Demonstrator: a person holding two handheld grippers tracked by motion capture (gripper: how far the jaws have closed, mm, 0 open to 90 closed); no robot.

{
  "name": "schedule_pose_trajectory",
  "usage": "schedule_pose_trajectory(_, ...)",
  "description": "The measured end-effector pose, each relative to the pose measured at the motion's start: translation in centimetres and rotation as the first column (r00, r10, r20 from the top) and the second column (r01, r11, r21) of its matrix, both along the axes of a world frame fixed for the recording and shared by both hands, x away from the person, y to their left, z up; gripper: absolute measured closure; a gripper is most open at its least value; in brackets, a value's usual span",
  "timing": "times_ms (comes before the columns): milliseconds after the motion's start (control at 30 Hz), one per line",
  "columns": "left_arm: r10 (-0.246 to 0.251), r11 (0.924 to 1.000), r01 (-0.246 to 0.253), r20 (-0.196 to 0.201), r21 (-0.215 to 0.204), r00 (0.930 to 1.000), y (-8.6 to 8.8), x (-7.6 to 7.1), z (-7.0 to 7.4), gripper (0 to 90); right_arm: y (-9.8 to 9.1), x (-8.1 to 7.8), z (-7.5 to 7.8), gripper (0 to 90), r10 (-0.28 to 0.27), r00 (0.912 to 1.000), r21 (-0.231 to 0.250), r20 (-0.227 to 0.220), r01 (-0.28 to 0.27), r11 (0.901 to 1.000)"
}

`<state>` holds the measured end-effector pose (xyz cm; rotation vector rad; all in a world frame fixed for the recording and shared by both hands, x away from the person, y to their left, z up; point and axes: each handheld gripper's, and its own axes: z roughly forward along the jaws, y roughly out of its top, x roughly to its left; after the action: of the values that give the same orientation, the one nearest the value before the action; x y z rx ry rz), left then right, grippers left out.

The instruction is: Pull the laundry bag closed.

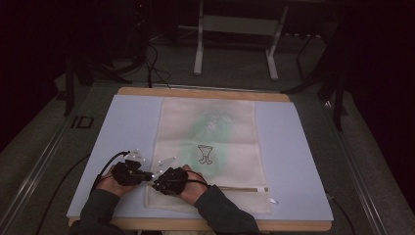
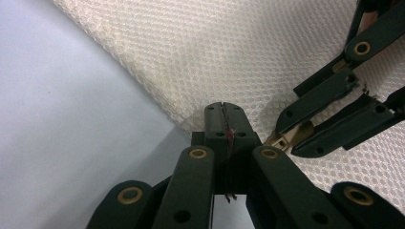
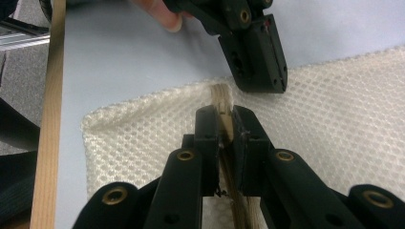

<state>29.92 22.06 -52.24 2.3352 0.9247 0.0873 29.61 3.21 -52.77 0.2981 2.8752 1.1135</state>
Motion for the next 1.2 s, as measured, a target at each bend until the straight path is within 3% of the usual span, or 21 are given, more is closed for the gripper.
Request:
schedule_pose_trajectory(500,-0.008,1.0,0.008,0.005,0.003,1.0,-0.02,0.01,0.0,90.0,-0.42,-0.33,0.14,82.2,0.002,0.9995,-0.02,0.032,-0.001,0.9998)
schedule_pose_trajectory(1200,-0.014,0.9998,0.014,0.011,-0.014,0.9998,0.13,0.0,-0.13,90.0,-1.02,-0.45,0.13,82.2,0.0,0.9996,-0.015,0.027,0.0,0.9999)
